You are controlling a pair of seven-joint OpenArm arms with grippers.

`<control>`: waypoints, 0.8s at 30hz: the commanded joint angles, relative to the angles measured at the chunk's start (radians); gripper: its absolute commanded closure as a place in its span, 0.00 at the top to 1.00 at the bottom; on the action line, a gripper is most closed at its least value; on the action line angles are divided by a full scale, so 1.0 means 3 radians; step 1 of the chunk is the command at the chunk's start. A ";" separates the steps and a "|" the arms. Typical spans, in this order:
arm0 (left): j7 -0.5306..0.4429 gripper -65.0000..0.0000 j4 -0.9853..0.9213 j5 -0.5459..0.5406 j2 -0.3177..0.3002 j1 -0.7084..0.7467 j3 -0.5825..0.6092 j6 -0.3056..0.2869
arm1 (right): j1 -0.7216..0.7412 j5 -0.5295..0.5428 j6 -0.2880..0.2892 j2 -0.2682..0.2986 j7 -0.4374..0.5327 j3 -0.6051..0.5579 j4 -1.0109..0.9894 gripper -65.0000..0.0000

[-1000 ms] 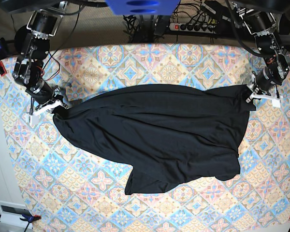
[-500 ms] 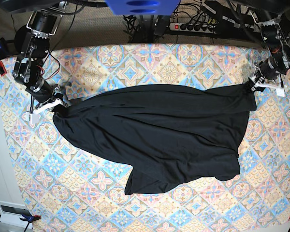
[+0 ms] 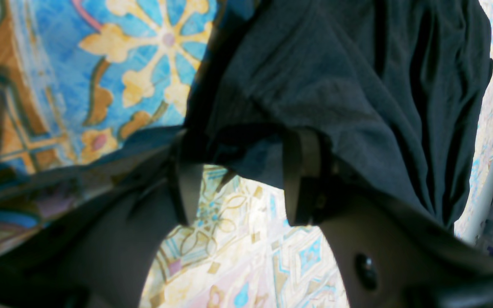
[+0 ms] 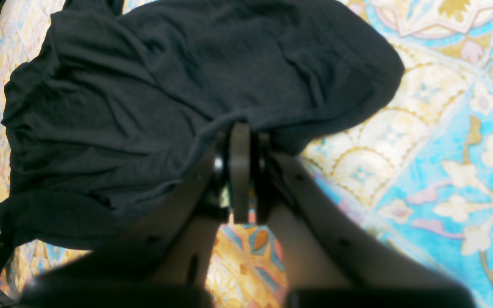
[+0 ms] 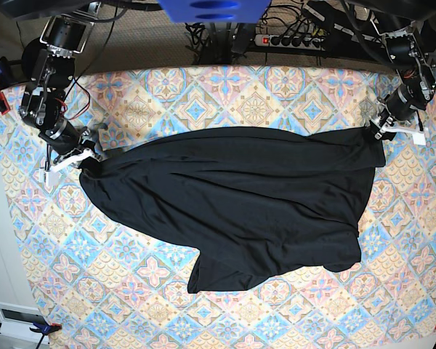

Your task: Layout the t-shirt on the table in an organized manner, then fold the t-shirt properly

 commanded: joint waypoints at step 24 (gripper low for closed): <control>0.0132 0.00 0.0016 0.0573 0.0301 -0.0450 -0.0008 0.0004 | 0.0026 0.0262 0.0025 0.0054 0.0050 0.0026 0.0091 0.00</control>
